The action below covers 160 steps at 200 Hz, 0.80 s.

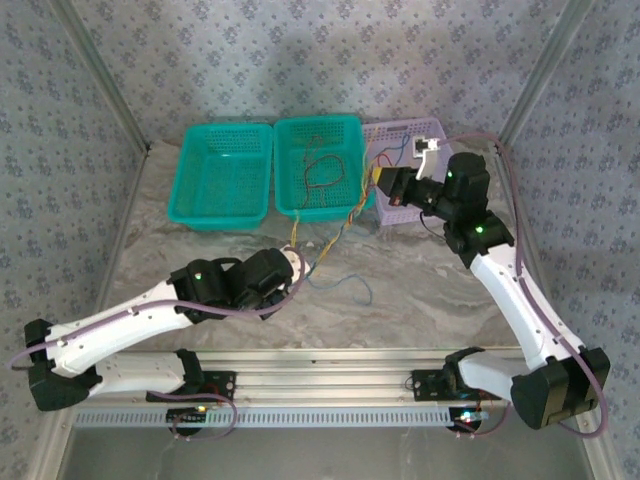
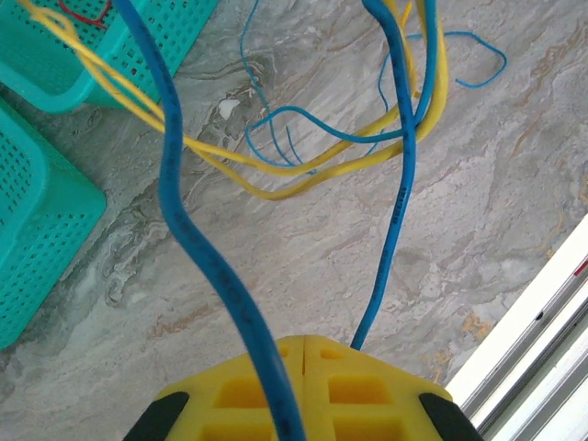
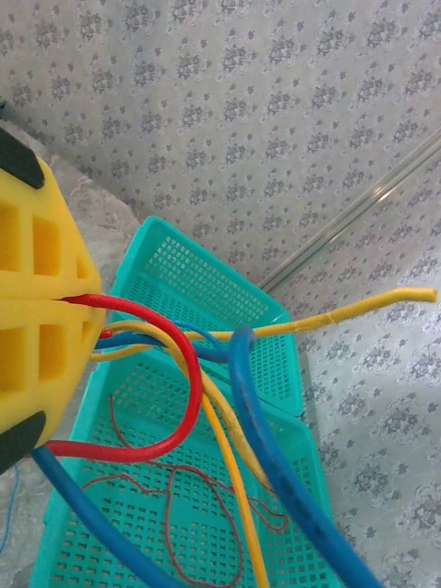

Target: Untangle the cables

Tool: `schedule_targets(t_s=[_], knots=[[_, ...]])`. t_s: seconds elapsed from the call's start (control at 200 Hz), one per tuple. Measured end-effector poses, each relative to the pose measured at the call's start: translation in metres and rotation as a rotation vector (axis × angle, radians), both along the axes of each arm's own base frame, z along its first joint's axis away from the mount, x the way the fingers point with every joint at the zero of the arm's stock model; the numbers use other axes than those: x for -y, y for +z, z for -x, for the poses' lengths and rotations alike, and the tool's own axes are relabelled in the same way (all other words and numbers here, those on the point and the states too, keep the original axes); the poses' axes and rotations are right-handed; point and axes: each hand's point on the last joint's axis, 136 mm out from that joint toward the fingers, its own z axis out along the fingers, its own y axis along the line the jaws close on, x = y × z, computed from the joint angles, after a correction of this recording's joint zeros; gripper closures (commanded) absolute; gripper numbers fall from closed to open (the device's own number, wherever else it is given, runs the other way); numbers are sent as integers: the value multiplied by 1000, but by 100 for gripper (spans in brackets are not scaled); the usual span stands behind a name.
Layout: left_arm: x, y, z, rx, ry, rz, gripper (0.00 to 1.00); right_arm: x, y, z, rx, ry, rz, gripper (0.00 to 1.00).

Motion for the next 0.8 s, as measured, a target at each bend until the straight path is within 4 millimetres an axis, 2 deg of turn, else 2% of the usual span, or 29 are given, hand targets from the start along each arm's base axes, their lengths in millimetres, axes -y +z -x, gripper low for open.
schedule_targets(t_s=[0.15, 0.275, 0.35, 0.475, 0.64, 0.71, 0.8], knots=[[-3, 0, -2, 21, 11, -19, 100, -2, -6, 4, -19, 18, -6, 100], [-8, 0, -5, 42, 24, -44, 100, -15, -8, 13, -19, 66, 1, 100], [-11, 0, -7, 52, 30, -63, 100, -25, -17, 20, -32, 98, 19, 100], [-16, -1, -7, 67, 35, -93, 100, -36, -51, 31, -91, 132, 91, 100], [-13, 0, -6, 83, 15, -119, 100, -36, -102, 43, -174, 122, 237, 100], [-9, 4, -6, 96, 6, -119, 100, -37, -116, 49, -190, 132, 286, 100], [-6, 8, -6, 116, -5, -120, 100, -44, -124, 58, -195, 169, 324, 100]])
